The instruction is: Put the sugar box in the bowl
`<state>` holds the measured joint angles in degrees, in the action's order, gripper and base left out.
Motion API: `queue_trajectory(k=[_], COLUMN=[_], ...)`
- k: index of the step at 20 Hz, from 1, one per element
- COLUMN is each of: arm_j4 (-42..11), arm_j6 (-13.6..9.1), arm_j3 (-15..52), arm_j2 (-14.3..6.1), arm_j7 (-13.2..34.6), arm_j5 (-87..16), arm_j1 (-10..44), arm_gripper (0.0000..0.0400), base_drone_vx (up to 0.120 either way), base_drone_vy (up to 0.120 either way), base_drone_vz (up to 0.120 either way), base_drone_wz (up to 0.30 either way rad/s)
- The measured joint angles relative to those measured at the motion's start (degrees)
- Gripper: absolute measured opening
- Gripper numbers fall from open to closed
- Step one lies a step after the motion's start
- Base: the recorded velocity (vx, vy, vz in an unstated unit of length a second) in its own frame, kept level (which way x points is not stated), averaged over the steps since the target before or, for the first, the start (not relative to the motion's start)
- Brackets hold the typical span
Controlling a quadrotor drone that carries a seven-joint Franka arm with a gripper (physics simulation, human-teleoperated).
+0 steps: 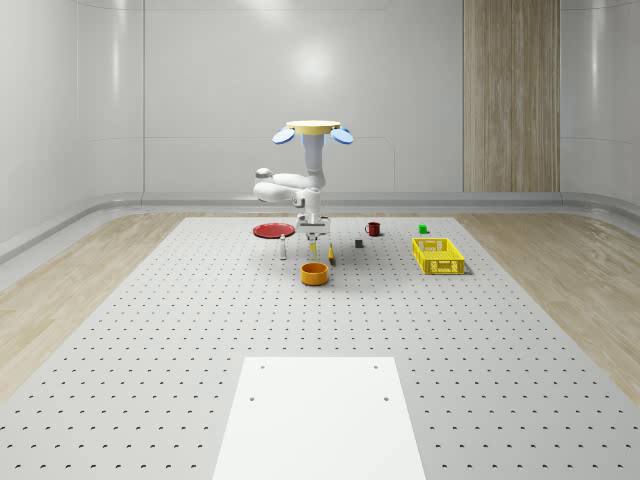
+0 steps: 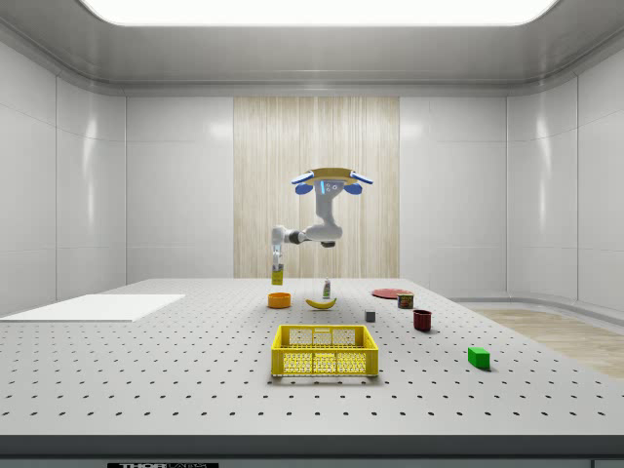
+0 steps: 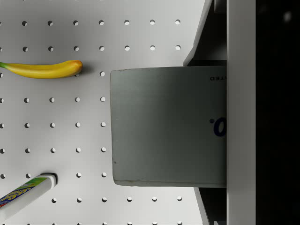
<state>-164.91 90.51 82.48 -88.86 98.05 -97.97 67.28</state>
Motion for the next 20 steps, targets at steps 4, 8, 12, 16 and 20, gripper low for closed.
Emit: queue_trajectory(k=[4, 8, 12, 16, 20], arm_j4=[0.36, 0.9, 1.41, 2.02, 2.84], arm_j6=[1.08, 2.16, 2.93, 3.67, 4.54], arm_j3=[-2.81, -5.87, -8.25, -10.61, -13.34], arm_j2=[-0.3, -0.47, -0.48, -0.39, -0.21], arm_j7=[-0.02, 0.0, 0.02, 0.04, 0.04], arm_j5=[-2.64, -5.52, -7.79, -10.06, -12.68], arm_j1=[0.22, 0.58, 0.92, 1.3, 1.8], arm_gripper=[0.0171, 0.0171, 0.0171, 0.0171, 0.0171], base_drone_vx=[0.0, 0.0, 0.0, 0.0, 0.0], base_drone_vy=[0.0, 0.0, 0.0, 0.0, 0.0], base_drone_vz=[0.0, 0.0, 0.0, 0.0, 0.0], base_drone_wz=[0.0, 0.0, 0.0, 0.0, 0.0])
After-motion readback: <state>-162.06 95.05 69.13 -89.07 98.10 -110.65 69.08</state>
